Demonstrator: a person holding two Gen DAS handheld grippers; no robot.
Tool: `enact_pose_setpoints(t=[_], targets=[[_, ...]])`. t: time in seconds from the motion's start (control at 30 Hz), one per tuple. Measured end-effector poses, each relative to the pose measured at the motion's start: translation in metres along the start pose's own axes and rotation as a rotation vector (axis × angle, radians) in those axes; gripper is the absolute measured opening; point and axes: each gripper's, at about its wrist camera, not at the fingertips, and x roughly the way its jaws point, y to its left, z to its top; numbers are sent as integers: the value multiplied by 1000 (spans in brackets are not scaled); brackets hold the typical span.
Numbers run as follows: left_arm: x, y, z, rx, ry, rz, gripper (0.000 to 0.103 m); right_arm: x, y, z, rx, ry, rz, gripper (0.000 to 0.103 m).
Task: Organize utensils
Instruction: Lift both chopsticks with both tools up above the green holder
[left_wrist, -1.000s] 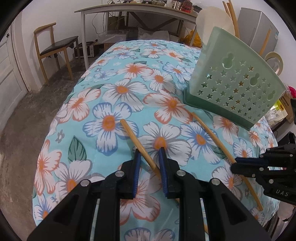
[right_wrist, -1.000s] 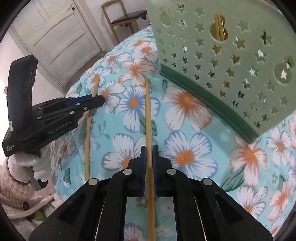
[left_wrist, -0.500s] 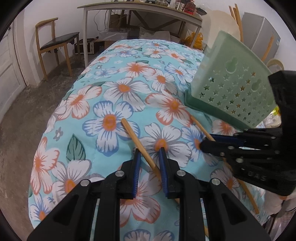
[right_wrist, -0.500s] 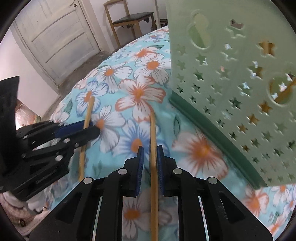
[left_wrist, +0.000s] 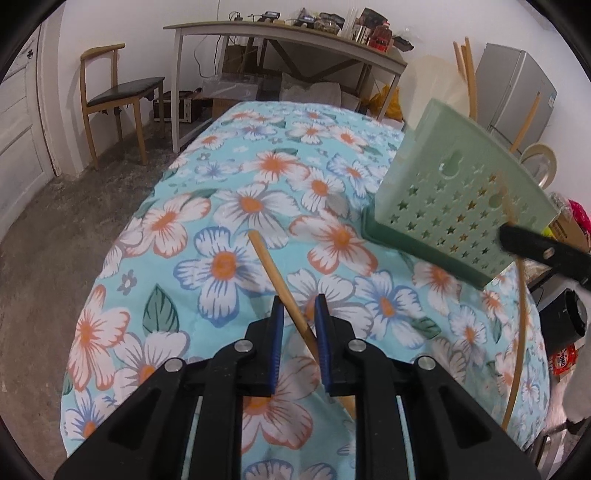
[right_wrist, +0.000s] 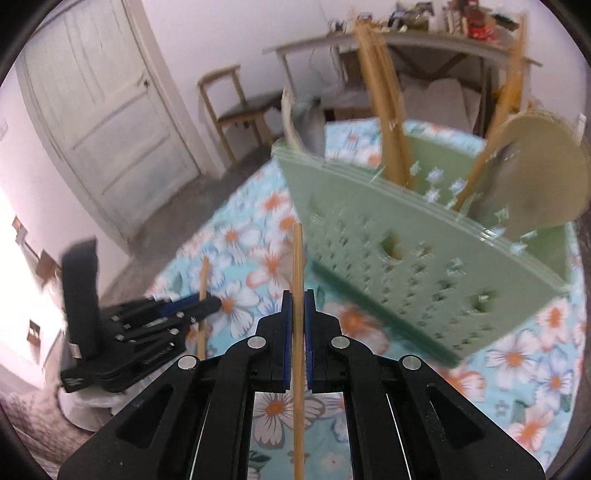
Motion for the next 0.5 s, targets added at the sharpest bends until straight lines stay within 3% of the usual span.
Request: enact_pose_setpoints(t=[0.33, 0.5], targets=[[-40, -9, 18, -19, -90, -109, 10, -81, -19, 10, 69, -202, -1, 4], [-74, -19, 32, -14, -174, -188, 5, -103, -26, 7, 81, -253, -2, 4]])
